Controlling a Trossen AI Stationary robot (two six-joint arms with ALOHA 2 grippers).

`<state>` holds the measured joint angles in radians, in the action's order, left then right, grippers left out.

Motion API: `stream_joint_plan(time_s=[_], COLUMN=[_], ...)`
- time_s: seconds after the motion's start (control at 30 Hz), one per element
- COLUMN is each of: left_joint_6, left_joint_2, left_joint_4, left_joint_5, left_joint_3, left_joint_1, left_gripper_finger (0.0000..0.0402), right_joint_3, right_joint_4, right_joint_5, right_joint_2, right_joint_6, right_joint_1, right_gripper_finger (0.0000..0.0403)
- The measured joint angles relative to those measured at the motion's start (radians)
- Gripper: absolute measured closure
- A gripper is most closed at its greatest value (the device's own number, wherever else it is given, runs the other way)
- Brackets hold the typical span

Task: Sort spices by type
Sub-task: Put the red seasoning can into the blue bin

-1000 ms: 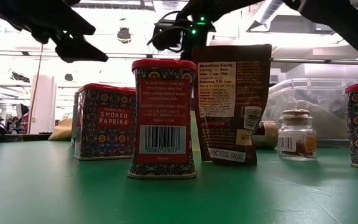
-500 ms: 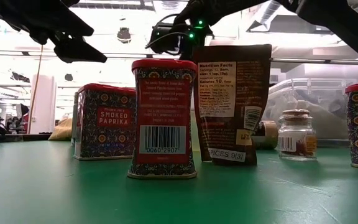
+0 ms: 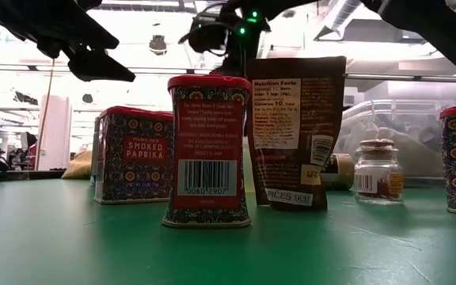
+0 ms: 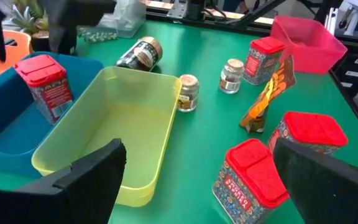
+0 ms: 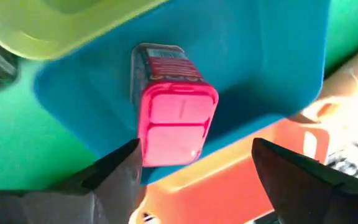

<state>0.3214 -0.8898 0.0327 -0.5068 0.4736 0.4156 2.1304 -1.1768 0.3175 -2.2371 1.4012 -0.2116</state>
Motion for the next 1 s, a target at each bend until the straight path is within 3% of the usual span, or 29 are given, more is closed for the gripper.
stream_joint_plan(time_s=[0.17,0.23,0.47,0.8,1.0], left_joint_6=[0.005,0.008,0.049,0.033,0.031], left_joint_2=[0.000,0.000,0.059,0.182,0.222], left_joint_4=[-0.029,-0.055,-0.171,-0.205,-0.203], left_joint_5=[-0.020,-0.051,-0.102,-0.167,-0.189], left_joint_3=[0.000,0.000,0.000,0.000,0.000], left_joint_1=[0.000,0.000,0.000,0.000,0.000], left_gripper_finger=[0.0013,0.0013,0.0013,0.0013,0.0013], right_joint_3=[0.078,0.100,0.104,0.104,0.103], right_joint_4=[-0.083,-0.107,-0.164,0.018,0.166], right_joint_5=[-0.008,-0.060,-0.115,-0.306,-0.325], right_joint_2=[0.001,0.001,0.000,-0.007,-0.010], right_joint_6=[-0.169,-0.251,-0.410,-0.644,-0.838], right_joint_1=[0.045,0.080,0.228,0.396,0.410], right_gripper_finger=[0.0068,0.0070,0.0081,0.0097,0.0097])
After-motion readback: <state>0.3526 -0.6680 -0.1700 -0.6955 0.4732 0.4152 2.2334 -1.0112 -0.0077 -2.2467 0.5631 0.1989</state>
